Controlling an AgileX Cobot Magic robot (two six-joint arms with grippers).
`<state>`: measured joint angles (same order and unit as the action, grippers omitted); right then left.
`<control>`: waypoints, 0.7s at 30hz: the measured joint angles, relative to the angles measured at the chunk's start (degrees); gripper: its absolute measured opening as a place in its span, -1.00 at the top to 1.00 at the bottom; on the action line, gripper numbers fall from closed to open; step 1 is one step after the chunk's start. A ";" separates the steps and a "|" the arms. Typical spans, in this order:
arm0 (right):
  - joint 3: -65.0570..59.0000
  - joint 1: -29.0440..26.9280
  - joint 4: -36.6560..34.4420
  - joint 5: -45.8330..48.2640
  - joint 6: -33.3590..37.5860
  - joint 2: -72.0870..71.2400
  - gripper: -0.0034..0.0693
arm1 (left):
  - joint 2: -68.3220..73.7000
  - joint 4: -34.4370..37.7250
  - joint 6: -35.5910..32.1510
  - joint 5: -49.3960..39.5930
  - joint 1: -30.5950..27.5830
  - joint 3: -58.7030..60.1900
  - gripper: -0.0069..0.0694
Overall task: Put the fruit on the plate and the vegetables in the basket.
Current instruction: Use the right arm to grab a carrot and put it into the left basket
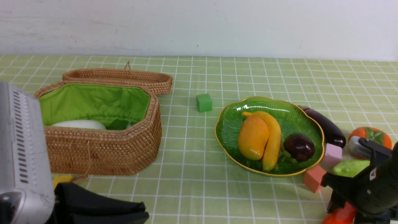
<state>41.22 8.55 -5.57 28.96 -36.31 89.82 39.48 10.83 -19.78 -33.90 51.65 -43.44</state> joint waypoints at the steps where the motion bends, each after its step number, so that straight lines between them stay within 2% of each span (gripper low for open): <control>1: 0.00 0.00 0.00 0.00 0.00 0.17 -0.16 | 0.00 0.00 0.00 -0.07 0.00 0.00 0.82; 2: 0.00 0.00 0.00 0.00 0.00 0.25 -0.13 | 0.00 0.00 0.00 -0.07 0.00 0.00 0.82; 3: 0.00 0.00 0.00 0.00 -0.04 0.54 -0.01 | 0.00 0.00 0.00 -0.13 0.00 0.00 0.82; 5: 0.06 0.00 0.00 0.14 -0.04 0.55 0.04 | 0.00 0.05 0.00 -0.13 0.00 0.00 0.81; 21: 0.11 0.00 0.00 1.88 -0.04 0.55 0.04 | 0.00 0.05 0.00 -0.18 0.00 0.00 0.81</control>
<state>41.33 8.55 -5.57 30.84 -36.35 90.37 39.48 10.87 -19.78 -34.08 51.65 -43.44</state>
